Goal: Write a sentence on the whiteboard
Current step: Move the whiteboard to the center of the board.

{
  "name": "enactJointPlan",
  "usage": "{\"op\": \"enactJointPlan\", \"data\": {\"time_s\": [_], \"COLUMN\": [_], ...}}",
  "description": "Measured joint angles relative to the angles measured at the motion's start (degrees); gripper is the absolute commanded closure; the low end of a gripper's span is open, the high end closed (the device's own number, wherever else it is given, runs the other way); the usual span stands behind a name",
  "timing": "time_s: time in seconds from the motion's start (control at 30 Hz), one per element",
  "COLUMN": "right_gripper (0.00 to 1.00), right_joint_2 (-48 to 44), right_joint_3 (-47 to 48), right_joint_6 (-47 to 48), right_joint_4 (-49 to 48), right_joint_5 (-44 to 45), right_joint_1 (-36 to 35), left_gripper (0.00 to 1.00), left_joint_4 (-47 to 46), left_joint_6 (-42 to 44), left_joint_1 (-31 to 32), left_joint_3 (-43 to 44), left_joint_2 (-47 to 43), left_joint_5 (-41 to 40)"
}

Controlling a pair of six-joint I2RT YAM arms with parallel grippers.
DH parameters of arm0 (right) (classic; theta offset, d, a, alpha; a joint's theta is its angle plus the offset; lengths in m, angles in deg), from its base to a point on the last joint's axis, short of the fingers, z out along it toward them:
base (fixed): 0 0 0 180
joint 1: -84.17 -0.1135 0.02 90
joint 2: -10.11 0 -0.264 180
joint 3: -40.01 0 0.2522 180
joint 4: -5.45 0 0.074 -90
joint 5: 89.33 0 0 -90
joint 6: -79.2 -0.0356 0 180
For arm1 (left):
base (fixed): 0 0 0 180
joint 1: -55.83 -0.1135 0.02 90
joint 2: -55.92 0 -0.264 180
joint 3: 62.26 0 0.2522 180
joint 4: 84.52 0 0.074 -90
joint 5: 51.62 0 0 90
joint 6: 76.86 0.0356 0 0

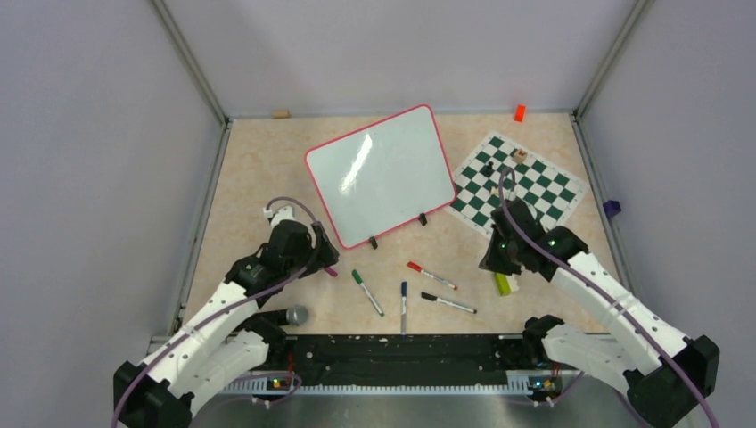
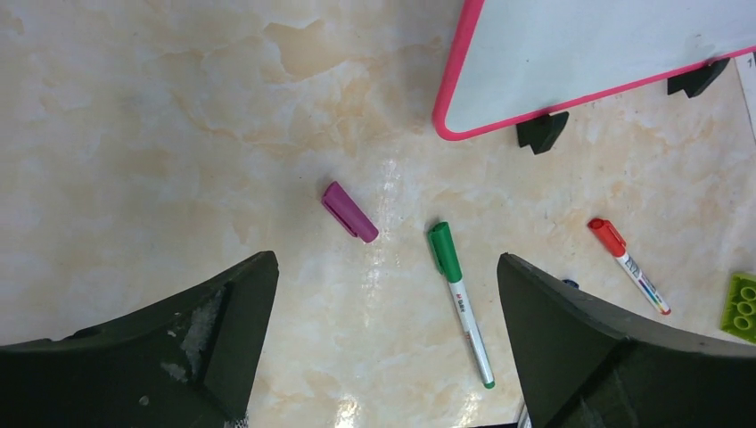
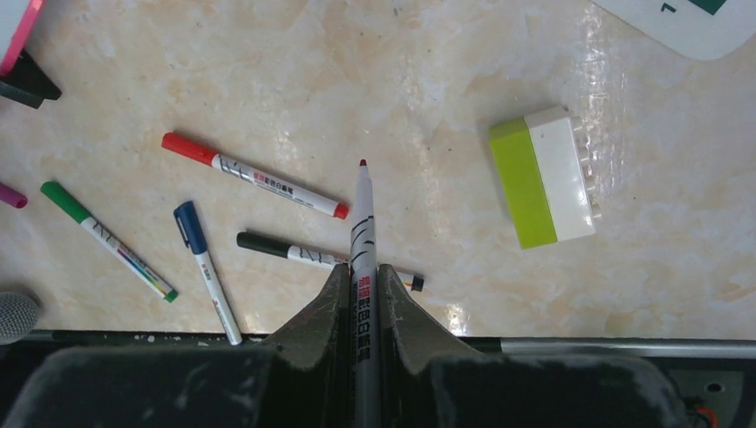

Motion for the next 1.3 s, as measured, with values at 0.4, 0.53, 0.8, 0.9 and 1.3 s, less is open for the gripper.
{"op": "enactJointPlan", "data": {"time_s": [0.4, 0.53, 0.8, 0.9, 1.3], "right_gripper": [1.0, 1.0, 1.0, 1.0, 1.0], "right_joint_2": [3.2, 2.1, -13.2, -17.1, 5.6], "right_joint_3": [4.5, 4.4, -3.5, -4.8, 5.4], "right_joint_6": [2.2, 5.7, 11.4, 11.8, 15.1], "right_joint_4": [1.1, -0.4, -11.8, -15.4, -24.7], "right_joint_5": [5.4, 3.9, -2.9, -3.5, -3.9], "right_joint_1": [0.0, 0.0, 0.0, 0.0, 10.3], "left_gripper": [0.01, 0.01, 0.01, 0.01, 0.01], "left_joint_4": [0.7, 0.7, -2.9, -5.9, -21.2], "left_joint_6": [8.0, 8.7, 8.9, 8.9, 10.1], "left_joint_1": [0.0, 0.0, 0.0, 0.0, -0.6], "left_joint_3": [1.1, 1.4, -0.6, -2.8, -10.5], "left_joint_2": [-7.1, -10.0, -16.4, -16.4, -14.1], "left_joint_5": [4.5, 4.4, 6.2, 7.1, 5.3]}}
